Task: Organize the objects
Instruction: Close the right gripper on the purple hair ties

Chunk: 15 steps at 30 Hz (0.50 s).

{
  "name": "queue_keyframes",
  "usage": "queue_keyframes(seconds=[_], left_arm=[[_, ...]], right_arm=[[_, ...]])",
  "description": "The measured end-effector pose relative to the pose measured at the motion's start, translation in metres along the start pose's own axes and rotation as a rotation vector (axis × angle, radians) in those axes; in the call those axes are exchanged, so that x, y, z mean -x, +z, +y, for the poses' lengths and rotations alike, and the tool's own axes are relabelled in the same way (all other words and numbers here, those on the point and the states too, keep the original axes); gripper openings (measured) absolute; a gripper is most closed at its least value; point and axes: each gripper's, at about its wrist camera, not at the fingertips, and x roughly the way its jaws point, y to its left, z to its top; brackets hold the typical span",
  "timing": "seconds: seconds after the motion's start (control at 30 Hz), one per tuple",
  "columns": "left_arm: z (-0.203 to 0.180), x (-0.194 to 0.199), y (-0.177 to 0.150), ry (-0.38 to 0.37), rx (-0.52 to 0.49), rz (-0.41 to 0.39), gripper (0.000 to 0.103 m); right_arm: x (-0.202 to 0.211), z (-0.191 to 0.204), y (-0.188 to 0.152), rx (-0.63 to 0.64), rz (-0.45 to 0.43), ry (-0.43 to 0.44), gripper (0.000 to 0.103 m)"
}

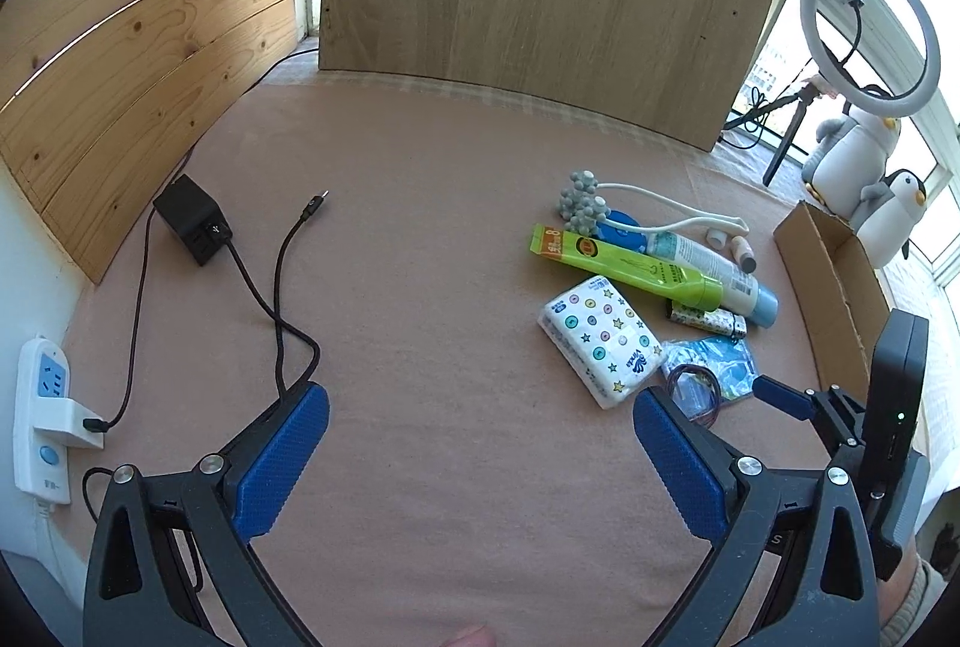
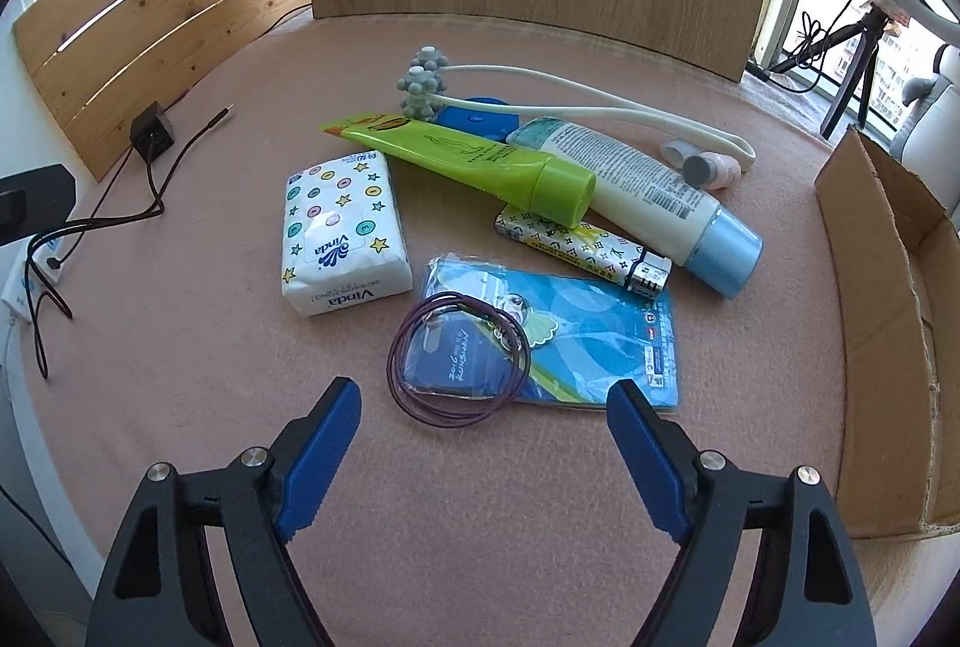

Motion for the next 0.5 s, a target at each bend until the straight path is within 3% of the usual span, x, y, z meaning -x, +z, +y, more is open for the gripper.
queue_keyframes(seconds=[0.17, 0.33, 0.5], left_arm=[[0.003, -0.011, -0.002, 0.015, 0.003, 0.028, 0.102], [0.006, -0.012, -0.003, 0.010, 0.008, 0.033, 0.102], [0.006, -0.015, -0.005, 0.055, 0.005, 0.034, 0.102]], right_arm=[[-0.003, -0.001, 0.004, 0.014, -0.016, 0.033, 0.079], [-0.010, -0.006, 0.006, -0.012, -0.005, 0.073, 0.052], [-0.012, -0.015, 0.010, -0.039, -0.006, 0.100, 0.043]])
